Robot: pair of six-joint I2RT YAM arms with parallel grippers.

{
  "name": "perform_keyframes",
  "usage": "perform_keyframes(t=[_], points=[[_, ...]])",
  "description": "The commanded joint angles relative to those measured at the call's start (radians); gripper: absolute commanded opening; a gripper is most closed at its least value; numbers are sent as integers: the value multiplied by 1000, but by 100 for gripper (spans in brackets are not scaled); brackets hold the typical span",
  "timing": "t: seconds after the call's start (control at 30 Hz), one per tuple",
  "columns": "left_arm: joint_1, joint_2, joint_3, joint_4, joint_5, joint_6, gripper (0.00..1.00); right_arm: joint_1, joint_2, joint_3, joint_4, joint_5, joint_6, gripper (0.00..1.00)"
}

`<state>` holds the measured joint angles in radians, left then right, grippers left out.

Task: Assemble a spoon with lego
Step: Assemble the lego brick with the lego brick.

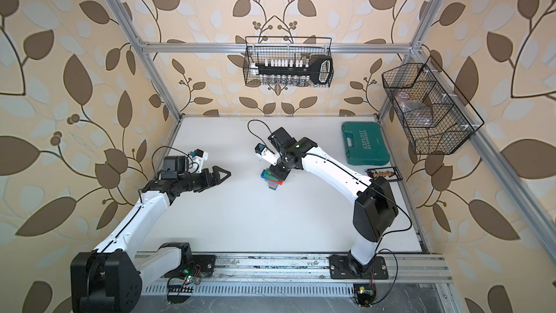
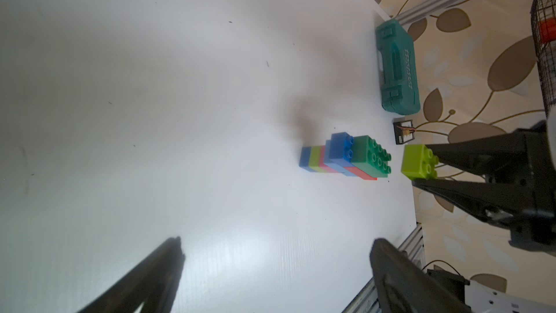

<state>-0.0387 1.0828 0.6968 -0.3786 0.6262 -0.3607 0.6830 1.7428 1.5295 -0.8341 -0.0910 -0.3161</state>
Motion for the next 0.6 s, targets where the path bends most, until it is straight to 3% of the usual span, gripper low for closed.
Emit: perform_keyframes(t=[0.0, 0.57], points=[[-26, 17, 0, 58, -42, 2, 99, -7, 21, -2, 0, -45, -37, 0], [-52, 49, 12, 45, -62, 17, 99, -2, 13, -58, 116, -38, 9, 0]])
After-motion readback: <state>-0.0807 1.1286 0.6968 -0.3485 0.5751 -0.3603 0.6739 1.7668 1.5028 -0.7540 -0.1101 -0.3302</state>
